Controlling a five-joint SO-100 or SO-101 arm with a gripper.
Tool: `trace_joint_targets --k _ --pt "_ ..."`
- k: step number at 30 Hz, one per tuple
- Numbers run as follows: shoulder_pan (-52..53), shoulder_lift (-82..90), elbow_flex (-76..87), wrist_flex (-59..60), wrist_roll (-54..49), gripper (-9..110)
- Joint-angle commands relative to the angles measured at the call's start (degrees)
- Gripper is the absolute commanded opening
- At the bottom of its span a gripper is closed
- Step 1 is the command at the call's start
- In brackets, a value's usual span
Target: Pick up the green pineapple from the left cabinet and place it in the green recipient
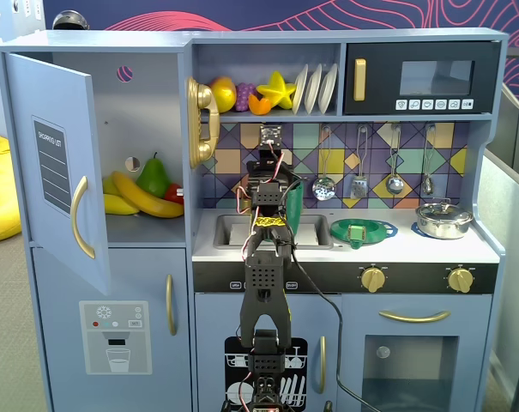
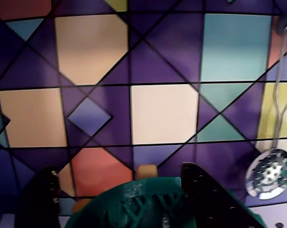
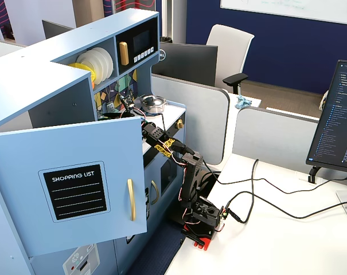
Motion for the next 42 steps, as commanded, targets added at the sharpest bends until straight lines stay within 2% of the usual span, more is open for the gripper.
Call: trace_joint_targets --k 1,5,12,22,28,30,31,33,42 --pt "0.7 5.89 1.32 -2.11 -1.23 26" --pt "-0.18 20.3 14.94 -0.53 -1.32 24" --pt "1.32 53.44 50.01 16.17 -2.2 23" --pt "1.05 76.46 73.39 43.51 1.76 18" --pt "1.32 83.67 82.53 58.45 3.6 15" --pt "0.53 85.78 85.87 64.51 -0.7 16" --pt "0.09 85.78 87.1 65.83 0.26 16" --pt "-0.97 85.78 89.74 66.27 4.48 16" --pt "-1.32 85.87 99.84 69.08 11.07 16"
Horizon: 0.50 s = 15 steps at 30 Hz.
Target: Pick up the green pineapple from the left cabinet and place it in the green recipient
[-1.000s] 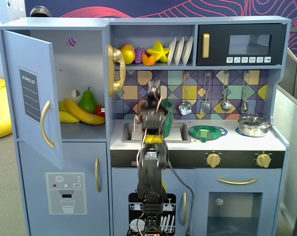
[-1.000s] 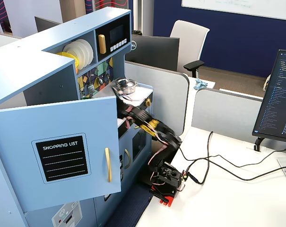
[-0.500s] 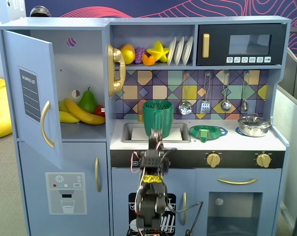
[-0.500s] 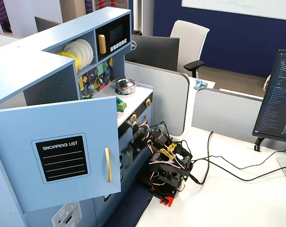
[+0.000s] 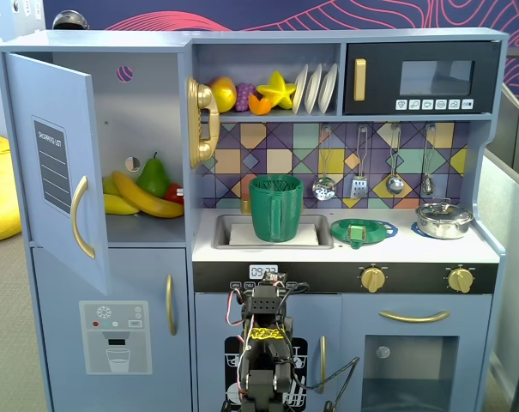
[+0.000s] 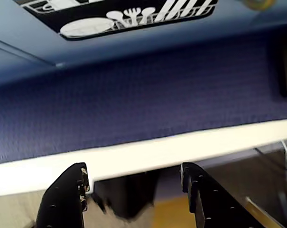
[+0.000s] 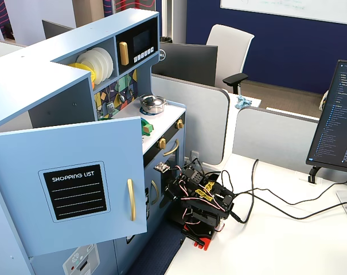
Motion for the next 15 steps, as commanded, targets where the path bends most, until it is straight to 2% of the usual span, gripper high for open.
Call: trace_joint_targets --k 1,3,9,15 --pt "-1.32 -0.18 4.75 5.45 4.57 16" --pt "-1.76 -0.18 4.75 5.1 7.82 16" --pt "-1.67 -0.09 4.75 5.1 7.56 16" --pt "-6.15 -0.09 4.75 5.01 8.26 16"
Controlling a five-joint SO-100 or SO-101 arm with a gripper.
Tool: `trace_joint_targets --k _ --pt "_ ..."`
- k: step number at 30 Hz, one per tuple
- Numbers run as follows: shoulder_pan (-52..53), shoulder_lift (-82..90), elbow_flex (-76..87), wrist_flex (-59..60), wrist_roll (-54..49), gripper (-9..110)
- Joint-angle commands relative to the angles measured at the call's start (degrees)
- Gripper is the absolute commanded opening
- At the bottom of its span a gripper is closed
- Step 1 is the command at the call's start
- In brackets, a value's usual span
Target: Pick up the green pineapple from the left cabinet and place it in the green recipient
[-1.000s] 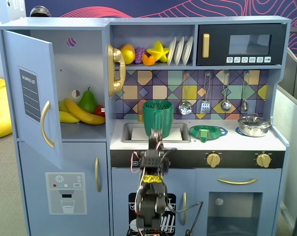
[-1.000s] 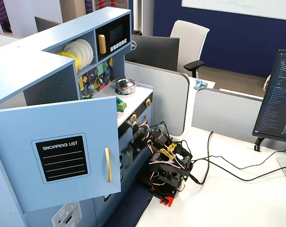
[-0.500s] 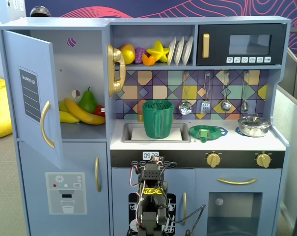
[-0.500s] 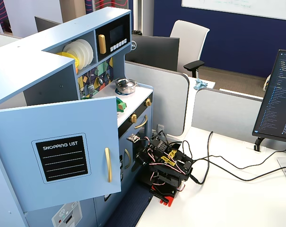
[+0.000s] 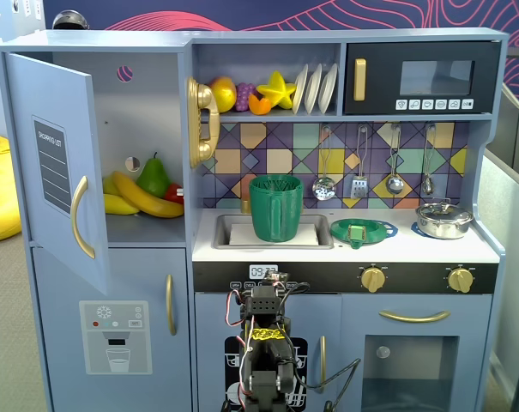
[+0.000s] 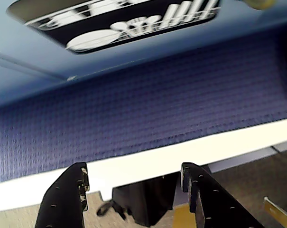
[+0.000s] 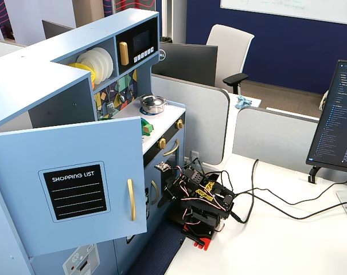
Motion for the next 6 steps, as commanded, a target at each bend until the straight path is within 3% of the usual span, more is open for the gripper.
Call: trace_joint_targets --k 1,3,6 --pt "-1.93 -0.26 4.75 5.01 4.22 16" --pt "-0.97 -0.26 4.75 4.83 6.68 16" --pt "0.7 -0.26 4.75 5.54 -1.41 15"
